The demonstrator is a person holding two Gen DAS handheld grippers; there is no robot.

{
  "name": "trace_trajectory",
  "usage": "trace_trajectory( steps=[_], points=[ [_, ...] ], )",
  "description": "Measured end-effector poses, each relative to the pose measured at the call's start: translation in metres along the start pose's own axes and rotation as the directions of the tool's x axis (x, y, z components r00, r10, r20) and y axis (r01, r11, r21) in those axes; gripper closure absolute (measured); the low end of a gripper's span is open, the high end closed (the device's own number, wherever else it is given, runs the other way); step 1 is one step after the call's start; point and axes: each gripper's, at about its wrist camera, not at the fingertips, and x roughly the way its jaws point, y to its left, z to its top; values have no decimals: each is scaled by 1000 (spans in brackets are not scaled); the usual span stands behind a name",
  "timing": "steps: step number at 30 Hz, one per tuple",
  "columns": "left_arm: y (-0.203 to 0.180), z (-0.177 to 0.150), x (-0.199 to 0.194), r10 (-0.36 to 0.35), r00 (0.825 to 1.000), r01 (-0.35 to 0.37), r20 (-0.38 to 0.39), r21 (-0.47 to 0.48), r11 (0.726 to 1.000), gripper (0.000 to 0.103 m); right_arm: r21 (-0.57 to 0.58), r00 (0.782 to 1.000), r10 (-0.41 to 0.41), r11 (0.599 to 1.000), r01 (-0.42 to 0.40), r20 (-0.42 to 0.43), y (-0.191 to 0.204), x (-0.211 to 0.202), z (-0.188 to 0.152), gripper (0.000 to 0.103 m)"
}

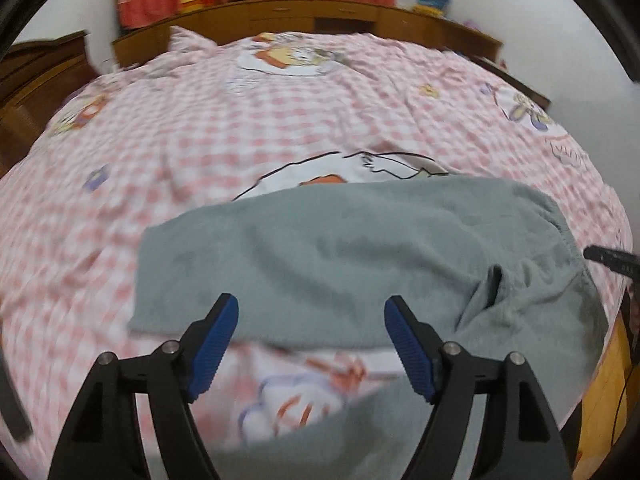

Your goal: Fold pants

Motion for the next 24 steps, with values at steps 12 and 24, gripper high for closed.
trace_trajectory(
  steps=[12, 24],
  points=[
    [-11, 70, 88, -49, 994, 62, -99, 130, 990, 24, -65, 998, -38, 997, 35, -44, -6, 44, 51, 65],
    [12, 106, 166, -97, 951, 169, -293, 234, 958, 23, -348, 995, -45, 937, 11, -91, 28, 72, 87, 58]
  ],
)
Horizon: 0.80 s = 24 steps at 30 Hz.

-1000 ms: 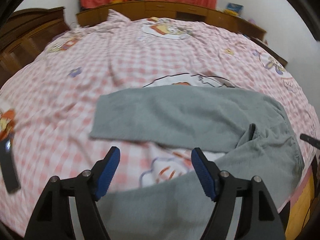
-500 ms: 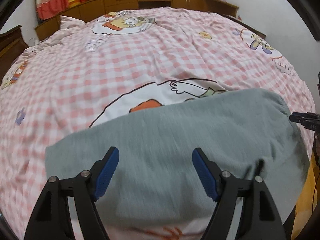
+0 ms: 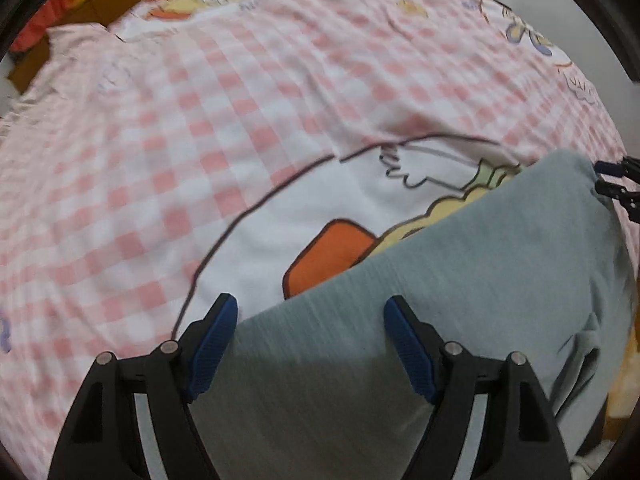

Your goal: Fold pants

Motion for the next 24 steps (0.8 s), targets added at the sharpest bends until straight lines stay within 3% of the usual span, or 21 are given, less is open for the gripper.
trace_trajectory(
  steps=[2, 6, 11, 14, 16, 17, 18, 19, 22, 24],
  points=[
    [4, 2, 6, -30, 999, 31, -24, 16, 999, 21, -33, 999, 24, 999, -25, -20, 5, 8, 7, 58],
    [8, 3, 14, -6, 999, 7, -32, 48, 999, 5, -91, 1000, 3, 996, -4, -17, 13, 21, 17, 58],
    [17, -4, 24, -69, 995, 69, -66, -14, 998, 5, -129, 1000, 4, 992, -6, -14, 17, 35, 28, 58],
    [19, -14, 18, -138, 988, 139, -68, -3, 990, 19, -119, 1000, 19, 993, -21, -20, 16, 43, 30, 58],
    [17, -23, 11, -173, 983, 173, -64, 0, 985, 40, -92, 999, 30, 995, -31, -15, 14, 44, 29, 58],
    [14, -30, 6, -179, 982, 180, -61, 2, 984, 45, -79, 999, 33, 996, -34, -12, 12, 45, 28, 58],
    [12, -33, 2, -185, 981, 186, -56, 9, 983, 59, -67, 999, 37, 997, -38, -8, 11, 45, 27, 58],
    [7, -37, -2, -197, 979, 198, -48, 19, 980, 72, -59, 999, 34, 998, -34, 1, 12, 44, 25, 61],
    [-4, -49, -12, -200, 979, 201, -25, 36, 979, 87, -67, 999, 42, 997, -40, 15, 19, 38, 21, 85],
    [-6, -55, -19, -203, 979, 203, -3, 34, 979, 90, -98, 999, 29, 995, -27, 21, 28, 31, 15, 97]
  ],
)
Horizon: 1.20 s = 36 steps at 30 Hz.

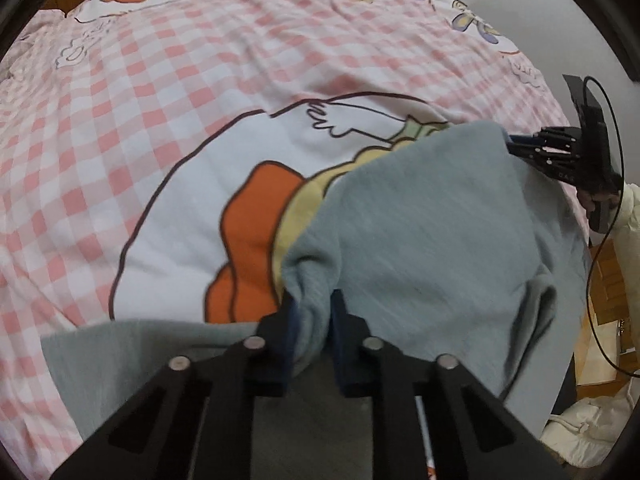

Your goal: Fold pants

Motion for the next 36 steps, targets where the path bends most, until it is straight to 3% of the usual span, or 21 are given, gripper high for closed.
trace_trajectory(
  steps=[4, 9, 14, 17, 19, 24, 32, 36],
  points=[
    [-2, 6, -11, 38, 998, -37, 46, -13, 999, 94, 2, 999, -1, 1000, 1, 50, 4, -20, -7, 98],
    [0, 21, -46, 66, 984, -45, 165, -129, 991, 94, 84, 985, -29, 996, 15, 168, -9, -59, -7, 99],
    [-13, 37, -94, 118, 936, -63, 331, -174, 983, 94, 135, 967, -91, 989, 60, 236, -12, -82, -7, 99],
    [-28, 41, -115, 153, 909, -99, 389, -155, 983, 94, 126, 957, -113, 989, 81, 266, -5, -94, -12, 99],
    [-38, 42, -125, 159, 900, -109, 407, -142, 984, 94, 125, 949, -117, 989, 83, 291, -2, -105, -19, 99],
    [-60, 16, -141, 180, 883, -140, 433, -123, 982, 94, 109, 935, -105, 991, 72, 339, 5, -134, -40, 99],
    [-107, -74, -159, 149, 849, -96, 508, -129, 987, 94, 24, 928, -63, 998, 58, 366, 40, -171, -96, 99],
    [-125, -118, -155, 128, 852, -65, 508, -140, 988, 94, 8, 931, -49, 999, 49, 362, 56, -178, -128, 99]
  ],
)
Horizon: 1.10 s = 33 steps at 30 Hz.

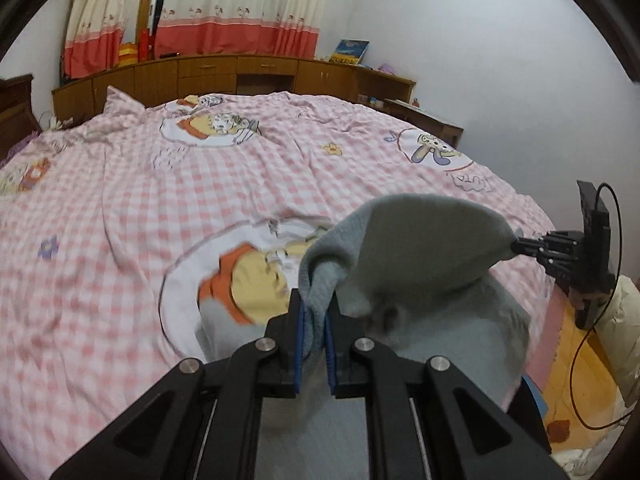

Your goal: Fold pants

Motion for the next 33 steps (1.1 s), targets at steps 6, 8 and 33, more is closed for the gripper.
trace_trajectory(
  steps=[6, 8, 33],
  points=[
    [-11, -53, -26, -45, 999, 46, 22, -73, 996, 94, -7, 1000, -6, 1000, 6, -31, 22, -21, -47, 99],
    [-12, -72, -35, -72, 997, 76, 35, -115, 990, 94, -11, 999, 1, 1000, -2, -39, 32, -26, -63, 99],
    [-20, -180, -48, 3, 995, -31, -102, -279, 960, 53, 321, 985, 41, 947, 15, -167, 26, -35, -164, 72]
  ],
)
